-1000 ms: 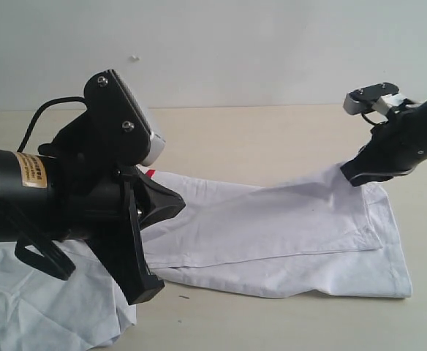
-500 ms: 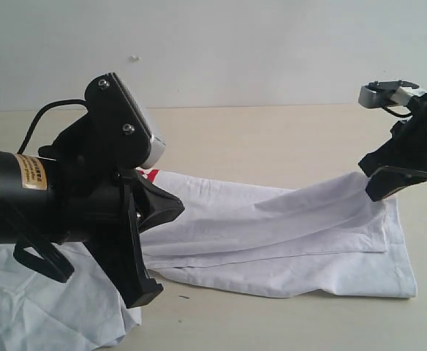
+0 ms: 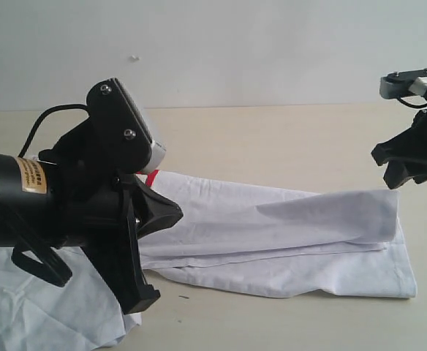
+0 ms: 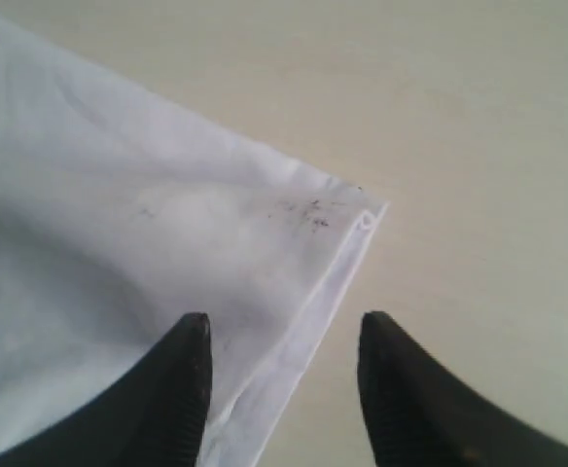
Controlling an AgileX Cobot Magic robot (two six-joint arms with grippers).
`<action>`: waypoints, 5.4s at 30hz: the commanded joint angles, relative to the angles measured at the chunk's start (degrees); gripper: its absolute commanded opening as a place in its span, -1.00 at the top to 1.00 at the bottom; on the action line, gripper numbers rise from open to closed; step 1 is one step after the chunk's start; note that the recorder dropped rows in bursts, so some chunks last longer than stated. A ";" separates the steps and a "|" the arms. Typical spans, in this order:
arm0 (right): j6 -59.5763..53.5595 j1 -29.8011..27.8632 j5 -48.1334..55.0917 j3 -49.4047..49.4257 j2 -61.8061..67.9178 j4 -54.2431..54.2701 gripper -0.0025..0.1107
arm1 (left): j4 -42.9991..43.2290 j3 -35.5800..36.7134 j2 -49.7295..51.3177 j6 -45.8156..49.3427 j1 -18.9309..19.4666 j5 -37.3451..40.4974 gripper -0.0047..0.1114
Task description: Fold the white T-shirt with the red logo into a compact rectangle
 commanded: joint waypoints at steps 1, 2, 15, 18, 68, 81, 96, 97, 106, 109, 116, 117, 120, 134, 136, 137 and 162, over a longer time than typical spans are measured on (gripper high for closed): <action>1.44 -0.17 3.57 0.13 0.25 0.85 0.09 | -0.18 0.09 0.11 -0.15 0.10 -0.07 0.92; 1.44 -0.17 4.41 0.76 0.54 1.04 0.09 | -0.19 0.09 0.11 -0.15 0.10 0.03 0.92; -13.80 -0.17 -1.22 7.51 3.58 13.79 0.11 | -0.19 0.19 0.11 -0.15 0.10 0.14 0.92; -11.17 -0.17 -4.75 8.28 3.80 7.61 0.11 | -0.19 0.59 0.11 -0.15 0.10 0.14 0.92; 0.72 -0.17 14.95 -1.14 3.09 -3.00 0.69 | -0.04 0.75 0.11 -0.15 0.10 -0.11 0.92; 8.58 -0.17 18.44 -1.38 1.15 -2.34 0.43 | 0.39 0.75 0.11 -0.15 0.10 0.28 0.92; 7.36 -0.17 -5.32 2.24 5.69 -0.74 0.96 | 0.59 3.51 0.93 -0.71 8.18 -7.41 0.92; 7.36 -0.17 -3.11 0.97 7.87 -0.74 0.96 | -0.41 3.36 1.59 -0.71 10.76 -6.07 0.92; 7.45 -0.17 1.71 -4.89 20.06 -1.43 0.96 | -6.43 -4.01 16.67 -0.71 20.79 2.13 0.92; 7.45 -0.17 -2.88 -5.39 22.36 -2.44 0.96 | -6.77 -5.03 22.39 -2.01 21.27 1.25 0.92; 5.39 -0.17 -11.87 -12.40 26.86 -3.63 0.96 | -5.92 -5.15 27.62 -2.01 21.30 1.77 0.92; 5.39 -0.17 -11.87 -13.43 27.20 -3.63 0.96 | -5.92 -5.15 27.96 -2.01 21.42 1.41 0.92; 3.88 -0.17 -9.63 -15.30 27.36 -3.25 0.96 | -5.92 -5.15 28.42 -2.01 22.70 0.98 0.92; 0.85 -0.17 -6.62 -16.44 16.60 5.46 0.28 | -7.38 -3.50 23.40 -13.66 32.05 -7.04 0.33; 0.41 -0.17 -5.75 -16.44 14.87 7.31 0.28 | -7.82 -3.37 22.80 -16.31 35.82 -8.12 0.04; -0.46 -0.17 -5.08 -16.44 14.29 8.37 0.28 | -8.04 -3.37 22.69 -17.62 37.39 -8.38 -0.06; -6.04 -0.17 2.26 -16.34 11.47 15.14 0.29 | -19.34 9.20 15.12 6.87 -1.03 -1.32 0.03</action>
